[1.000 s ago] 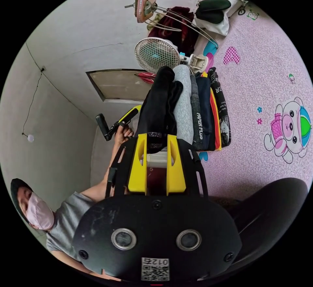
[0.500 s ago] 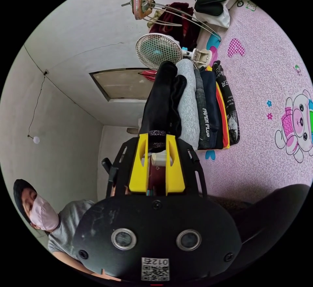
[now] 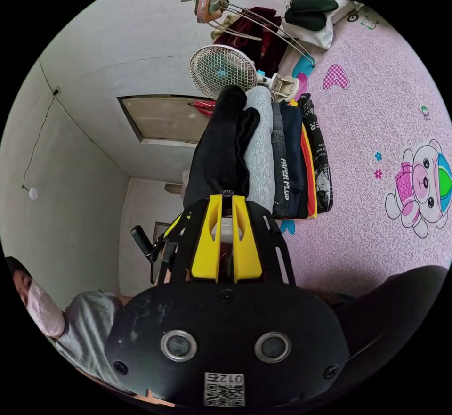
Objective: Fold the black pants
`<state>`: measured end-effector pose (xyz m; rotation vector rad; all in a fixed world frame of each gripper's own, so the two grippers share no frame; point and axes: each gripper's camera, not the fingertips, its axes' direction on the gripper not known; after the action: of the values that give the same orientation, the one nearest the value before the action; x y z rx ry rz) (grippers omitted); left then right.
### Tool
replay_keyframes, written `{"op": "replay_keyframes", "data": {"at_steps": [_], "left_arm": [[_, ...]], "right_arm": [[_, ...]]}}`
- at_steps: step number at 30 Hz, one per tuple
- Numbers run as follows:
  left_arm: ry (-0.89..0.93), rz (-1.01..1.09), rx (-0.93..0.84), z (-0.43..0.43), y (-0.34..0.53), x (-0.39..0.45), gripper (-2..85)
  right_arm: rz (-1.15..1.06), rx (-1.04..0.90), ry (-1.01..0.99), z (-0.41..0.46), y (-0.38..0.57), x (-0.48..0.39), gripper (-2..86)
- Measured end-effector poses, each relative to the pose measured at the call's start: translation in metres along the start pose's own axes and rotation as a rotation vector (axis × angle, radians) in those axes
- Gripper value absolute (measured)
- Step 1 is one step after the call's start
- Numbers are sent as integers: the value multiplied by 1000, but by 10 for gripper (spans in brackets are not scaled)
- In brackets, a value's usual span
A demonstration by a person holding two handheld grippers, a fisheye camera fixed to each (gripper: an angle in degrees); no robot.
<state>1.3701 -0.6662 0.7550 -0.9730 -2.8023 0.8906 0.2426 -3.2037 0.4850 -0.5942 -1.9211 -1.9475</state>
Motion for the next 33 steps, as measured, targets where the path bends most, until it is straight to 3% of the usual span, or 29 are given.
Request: {"op": "replay_keyframes", "data": {"at_steps": [6, 11, 16, 20, 23, 28, 31, 33], "left_arm": [[-5, 30, 7, 30, 4, -17, 23], [3, 31, 7, 56, 6, -35, 22], [-23, 60, 7, 82, 8, -48, 24], [-53, 53, 9, 109, 13, -63, 25], [-32, -10, 26, 128, 20, -78, 27], [-27, -20, 28, 156, 25, -96, 27], [-26, -12, 28, 175, 28, -105, 28], [-23, -24, 26, 191, 30, -114, 28]], "right_arm": [[53, 4, -46, 7, 8, -20, 61], [147, 34, -26, 9, 9, -24, 211], [120, 9, -147, 38, 10, -40, 134], [105, -13, -59, 65, 16, -51, 27], [120, 15, -87, 76, 29, -56, 12], [178, 149, -73, 83, 48, -59, 41], [230, 105, -102, 114, 43, -62, 126], [223, 59, -111, 142, 39, -70, 126]]}}
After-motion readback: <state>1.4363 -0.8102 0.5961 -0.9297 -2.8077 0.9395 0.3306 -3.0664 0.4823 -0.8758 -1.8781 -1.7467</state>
